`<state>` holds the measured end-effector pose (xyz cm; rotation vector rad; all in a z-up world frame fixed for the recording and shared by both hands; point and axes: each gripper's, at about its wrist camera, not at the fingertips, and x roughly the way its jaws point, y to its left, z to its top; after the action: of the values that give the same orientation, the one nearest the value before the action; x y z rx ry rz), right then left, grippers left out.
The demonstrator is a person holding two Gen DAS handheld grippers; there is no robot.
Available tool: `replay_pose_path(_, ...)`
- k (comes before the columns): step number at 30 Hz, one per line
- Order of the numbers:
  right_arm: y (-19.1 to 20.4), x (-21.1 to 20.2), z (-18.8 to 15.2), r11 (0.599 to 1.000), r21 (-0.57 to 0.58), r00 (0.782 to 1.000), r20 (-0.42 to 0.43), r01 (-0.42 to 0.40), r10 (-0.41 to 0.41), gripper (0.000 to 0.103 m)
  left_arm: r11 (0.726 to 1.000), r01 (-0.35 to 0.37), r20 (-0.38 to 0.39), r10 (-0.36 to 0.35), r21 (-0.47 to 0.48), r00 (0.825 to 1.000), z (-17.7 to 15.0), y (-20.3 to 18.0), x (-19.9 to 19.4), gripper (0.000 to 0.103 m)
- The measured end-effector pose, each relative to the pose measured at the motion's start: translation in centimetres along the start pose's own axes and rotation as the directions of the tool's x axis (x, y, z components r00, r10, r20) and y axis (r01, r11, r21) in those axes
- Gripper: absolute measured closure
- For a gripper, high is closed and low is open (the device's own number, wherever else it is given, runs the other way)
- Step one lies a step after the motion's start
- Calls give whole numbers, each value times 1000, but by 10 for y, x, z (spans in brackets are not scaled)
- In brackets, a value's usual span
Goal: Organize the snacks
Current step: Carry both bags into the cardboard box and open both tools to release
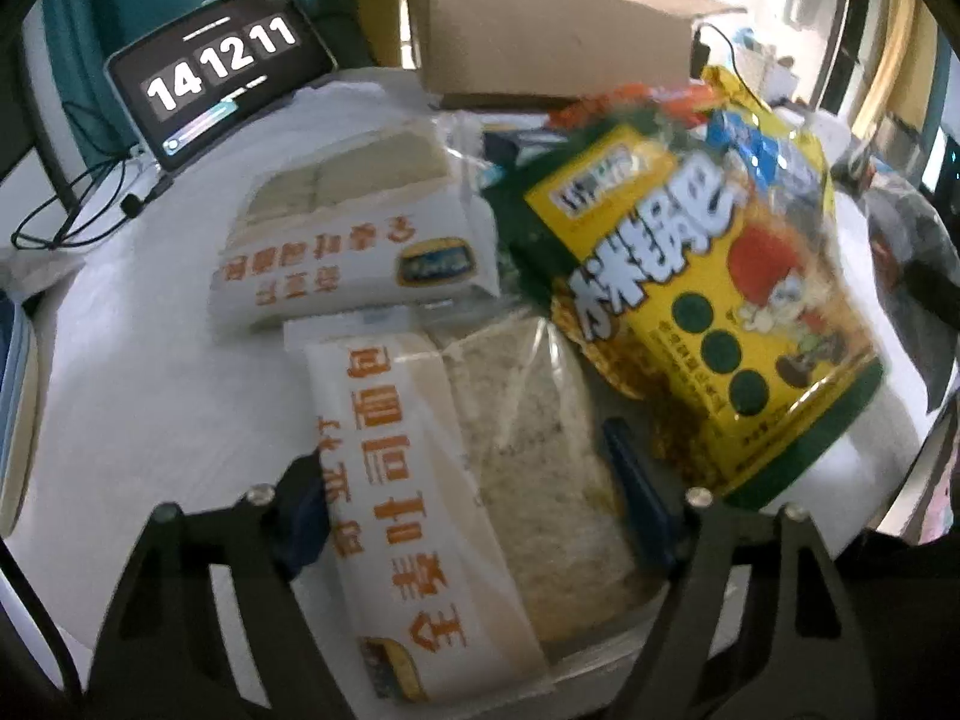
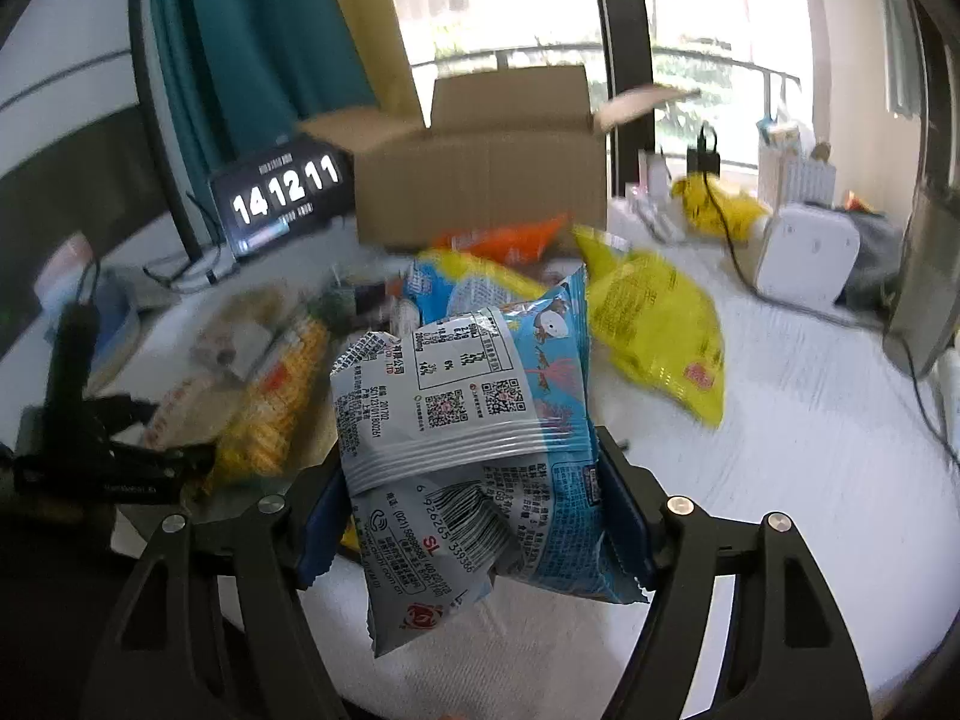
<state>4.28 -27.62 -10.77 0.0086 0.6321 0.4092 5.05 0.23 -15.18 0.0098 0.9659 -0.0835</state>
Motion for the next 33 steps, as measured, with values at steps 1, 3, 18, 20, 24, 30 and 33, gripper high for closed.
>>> replay_pose_path(1, -1, -2, 5, 1000, 0, 1000, 10, -4, 4, 27, 1000, -2, 9, 2, -1, 1000, -1, 0, -5, 23)
replay_pose_path(3, -7, -4, 15, 1000, 1, 999, 33, -25, 25, 27, 1000, -18, 41, 17, 3, 999, 2, 0, -19, 24)
replay_pose_path(18, -37, 24, 110, 989, -90, 971, 200, -118, 134, 27, 994, -96, 290, 109, -60, 951, 83, -13, -82, 24)
replay_pose_path(20, -42, 30, 122, 989, -92, 971, 197, -117, 133, 27, 993, -87, 325, 106, -75, 940, 100, -16, -85, 24)
replay_pose_path(24, -53, 42, 145, 987, -98, 970, 196, -125, 143, 27, 993, -55, 401, 94, -108, 911, 129, -21, -90, 24)
replay_pose_path(30, -60, 66, 173, 989, -105, 973, 191, -108, 127, 27, 995, 4, 518, 49, -102, 854, 185, -22, -89, 24)
replay_pose_path(33, -60, 76, 187, 992, -87, 974, 202, -91, 107, 27, 998, 10, 559, 30, -69, 829, 216, -20, -84, 24)
